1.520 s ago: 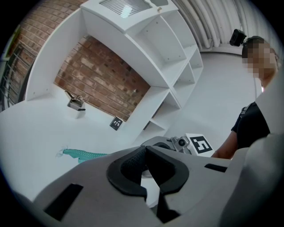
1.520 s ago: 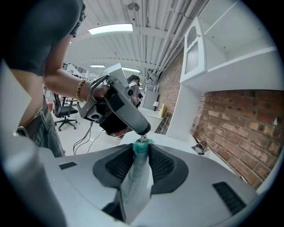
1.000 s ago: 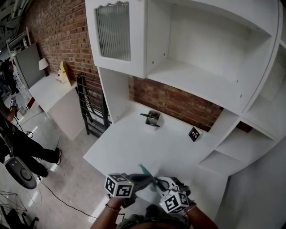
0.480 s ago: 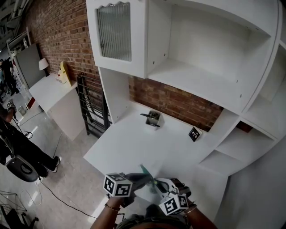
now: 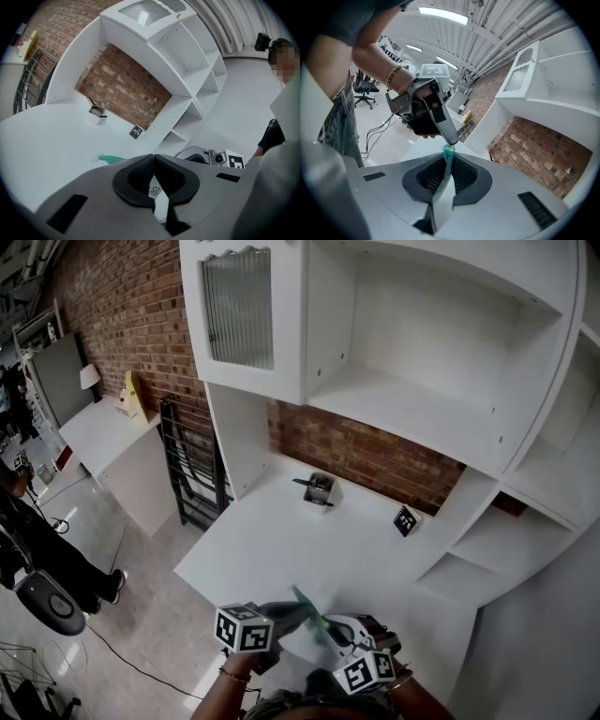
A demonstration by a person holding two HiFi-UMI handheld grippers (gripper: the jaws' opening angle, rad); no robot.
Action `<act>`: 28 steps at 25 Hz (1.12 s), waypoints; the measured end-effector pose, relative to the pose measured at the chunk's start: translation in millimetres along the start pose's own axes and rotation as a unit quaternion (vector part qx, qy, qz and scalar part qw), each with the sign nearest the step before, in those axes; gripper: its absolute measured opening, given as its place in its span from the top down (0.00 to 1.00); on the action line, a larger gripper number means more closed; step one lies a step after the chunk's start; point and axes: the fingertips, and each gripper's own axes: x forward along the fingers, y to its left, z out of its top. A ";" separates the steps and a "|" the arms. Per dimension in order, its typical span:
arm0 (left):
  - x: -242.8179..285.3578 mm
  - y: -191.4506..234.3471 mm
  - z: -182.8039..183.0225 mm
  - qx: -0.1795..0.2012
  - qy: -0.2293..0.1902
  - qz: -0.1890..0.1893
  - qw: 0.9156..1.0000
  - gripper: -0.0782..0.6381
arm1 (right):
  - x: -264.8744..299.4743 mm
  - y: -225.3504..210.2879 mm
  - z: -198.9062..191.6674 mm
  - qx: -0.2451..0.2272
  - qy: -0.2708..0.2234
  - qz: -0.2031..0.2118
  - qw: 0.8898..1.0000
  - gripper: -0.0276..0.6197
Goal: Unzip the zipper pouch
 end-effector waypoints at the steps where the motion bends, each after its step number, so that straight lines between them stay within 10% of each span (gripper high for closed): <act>1: -0.2 0.6 -0.1 0.000 -0.001 0.003 1.000 0.89 | -1.2 0.1 0.4 0.000 0.000 -0.001 1.000 0.91; 28: -7.7 10.5 2.8 0.002 -0.012 0.020 1.000 0.89 | -21.1 1.9 8.2 0.005 -0.002 -0.011 1.000 0.91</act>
